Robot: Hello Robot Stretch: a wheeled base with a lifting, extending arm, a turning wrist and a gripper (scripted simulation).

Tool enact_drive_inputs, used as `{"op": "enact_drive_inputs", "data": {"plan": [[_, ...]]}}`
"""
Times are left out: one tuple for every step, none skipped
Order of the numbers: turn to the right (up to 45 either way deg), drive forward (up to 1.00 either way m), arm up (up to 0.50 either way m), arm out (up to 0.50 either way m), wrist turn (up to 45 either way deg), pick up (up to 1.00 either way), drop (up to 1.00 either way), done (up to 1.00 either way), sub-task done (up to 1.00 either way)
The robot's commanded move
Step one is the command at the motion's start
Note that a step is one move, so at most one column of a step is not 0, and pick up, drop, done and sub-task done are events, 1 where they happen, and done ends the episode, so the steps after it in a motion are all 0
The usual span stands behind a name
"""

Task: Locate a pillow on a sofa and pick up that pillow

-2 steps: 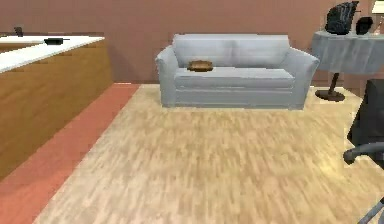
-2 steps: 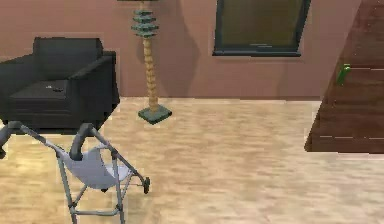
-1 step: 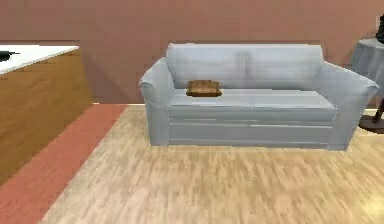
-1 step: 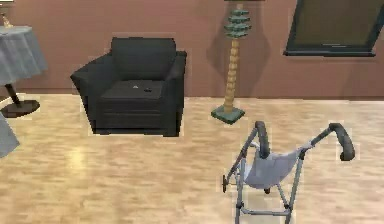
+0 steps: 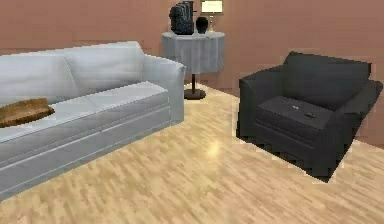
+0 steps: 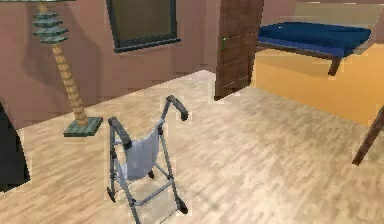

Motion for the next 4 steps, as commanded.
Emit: {"op": "enact_drive_inputs", "data": {"plan": [[0.0,0.5,0.0,0.0,0.0,0.0,0.0,0.0,0.0],[9.0,0.0,0.0,0.0,0.0,0.0,0.0,0.0,0.0],[0.0,1.0,0.0,0.0,0.0,0.0,0.0,0.0,0.0],[15.0,0.0,0.0,0.0,0.0,0.0,0.0,0.0,0.0]]}}
